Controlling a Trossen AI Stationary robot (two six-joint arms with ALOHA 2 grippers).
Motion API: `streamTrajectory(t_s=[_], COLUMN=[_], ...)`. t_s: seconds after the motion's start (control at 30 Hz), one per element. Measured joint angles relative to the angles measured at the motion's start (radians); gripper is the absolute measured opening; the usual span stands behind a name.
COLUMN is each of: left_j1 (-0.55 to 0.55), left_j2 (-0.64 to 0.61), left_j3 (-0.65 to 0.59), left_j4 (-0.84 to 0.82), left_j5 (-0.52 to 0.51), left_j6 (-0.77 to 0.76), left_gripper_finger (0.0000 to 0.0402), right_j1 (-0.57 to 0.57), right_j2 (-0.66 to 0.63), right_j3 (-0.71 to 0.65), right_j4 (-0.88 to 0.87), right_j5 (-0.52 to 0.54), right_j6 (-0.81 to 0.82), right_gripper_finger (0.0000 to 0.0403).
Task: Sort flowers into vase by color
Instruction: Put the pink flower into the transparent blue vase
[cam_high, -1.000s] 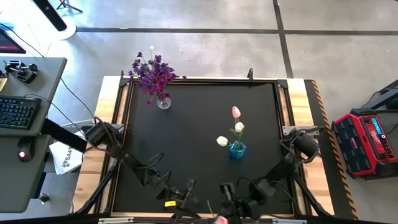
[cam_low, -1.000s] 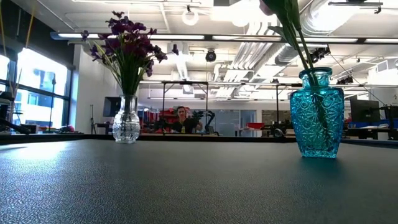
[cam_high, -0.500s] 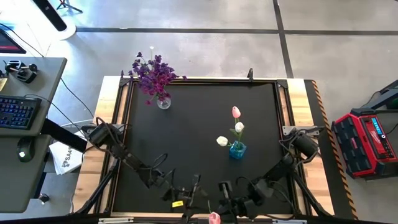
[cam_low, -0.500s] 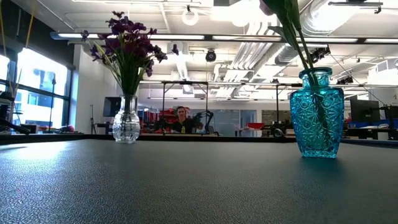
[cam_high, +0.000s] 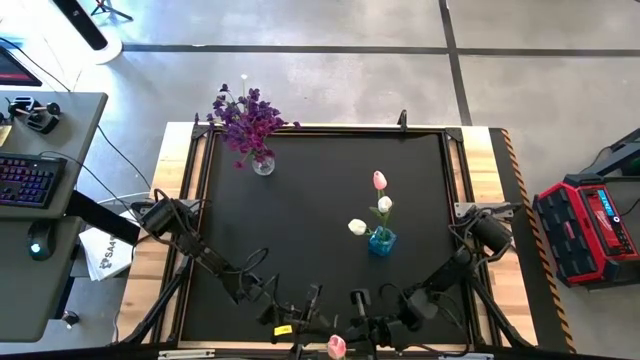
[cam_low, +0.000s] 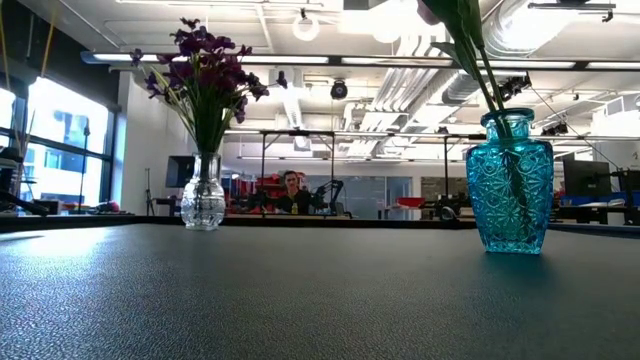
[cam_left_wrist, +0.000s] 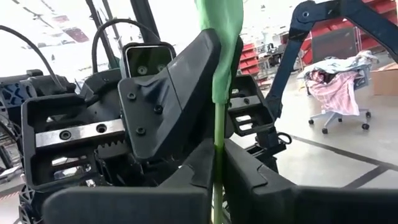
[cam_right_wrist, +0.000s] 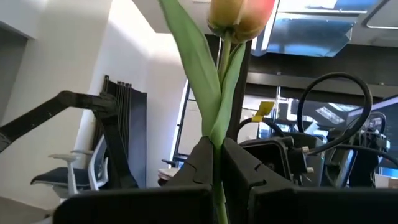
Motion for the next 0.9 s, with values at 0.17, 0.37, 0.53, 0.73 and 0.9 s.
streamTrajectory(t_s=[0.17, 0.37, 0.53, 0.73, 0.9], left_j1=[-0.014, -0.037, -0.036, -0.027, -0.027], left_j2=[0.000, -0.001, -0.001, -0.002, -0.002], left_j3=[-0.001, -0.001, -0.001, 0.000, -0.001], left_j4=[-0.021, -0.065, -0.088, -0.159, -0.175], left_j5=[-0.008, -0.094, -0.111, -0.157, -0.201], left_j6=[0.000, -0.002, -0.030, -0.079, -0.088], left_gripper_finger=[0.0005, 0.0002, 0.0001, 0.0001, 0.0001], right_j1=[0.016, 0.111, 0.179, 0.155, 0.114], right_j2=[0.000, -0.029, -0.094, -0.102, -0.102], right_j3=[0.001, 0.001, 0.055, 0.233, 0.376], right_j4=[-0.032, -0.124, -0.386, -0.973, -1.385], right_j5=[0.063, 0.387, 0.692, 0.668, 0.580], right_j6=[-0.004, -0.132, -0.036, 0.334, 0.610], right_gripper_finger=[0.0006, 0.0069, 0.0154, 0.0226, 0.0228])
